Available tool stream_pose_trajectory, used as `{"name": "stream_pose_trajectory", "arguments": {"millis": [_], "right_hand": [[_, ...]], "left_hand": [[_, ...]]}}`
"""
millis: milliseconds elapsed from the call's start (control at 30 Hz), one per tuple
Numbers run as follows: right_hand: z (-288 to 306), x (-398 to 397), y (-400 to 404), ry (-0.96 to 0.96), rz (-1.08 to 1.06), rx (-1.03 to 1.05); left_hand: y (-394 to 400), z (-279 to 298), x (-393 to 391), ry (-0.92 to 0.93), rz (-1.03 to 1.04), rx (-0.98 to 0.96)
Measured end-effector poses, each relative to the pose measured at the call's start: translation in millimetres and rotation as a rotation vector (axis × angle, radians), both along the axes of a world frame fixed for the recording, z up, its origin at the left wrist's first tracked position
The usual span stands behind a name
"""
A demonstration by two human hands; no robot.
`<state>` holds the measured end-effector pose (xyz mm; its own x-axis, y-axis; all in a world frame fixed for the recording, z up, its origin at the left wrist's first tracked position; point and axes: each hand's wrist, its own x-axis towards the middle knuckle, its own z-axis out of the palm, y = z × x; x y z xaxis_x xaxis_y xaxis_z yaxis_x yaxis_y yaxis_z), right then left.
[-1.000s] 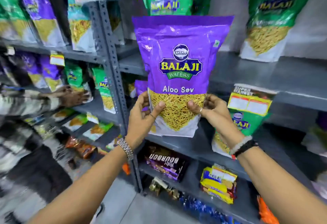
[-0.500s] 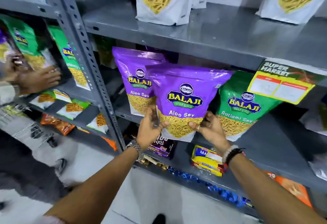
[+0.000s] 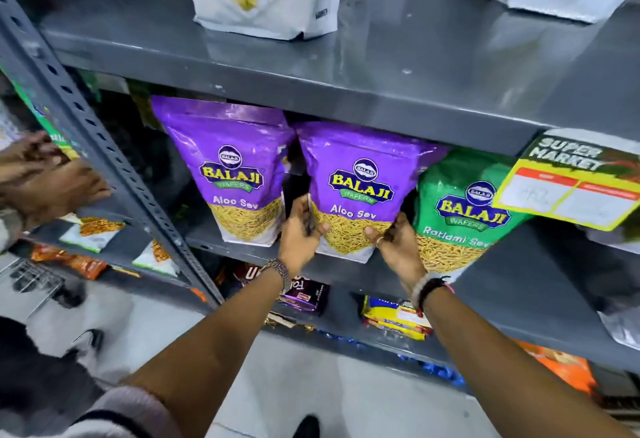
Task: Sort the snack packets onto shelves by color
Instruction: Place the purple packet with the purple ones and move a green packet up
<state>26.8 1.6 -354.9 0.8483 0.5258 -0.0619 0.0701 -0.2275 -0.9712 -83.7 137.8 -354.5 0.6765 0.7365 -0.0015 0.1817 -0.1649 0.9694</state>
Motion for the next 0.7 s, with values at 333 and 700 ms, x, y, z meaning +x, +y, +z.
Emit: {"name": "stream_pose_trajectory", "arguments": {"millis": [333,700], "right_hand": [[-11.8,-23.6,-65.9,0.308,-0.01,-0.241],[16.3,43.6,-144.3,0.036,-0.182,-0.142]], "left_hand": [[-29.8,-19.0,-16.7,-0.031,0.159,-0.27],[-119.3,1.3,35.4,0.081,-0.245,-0.398]]}}
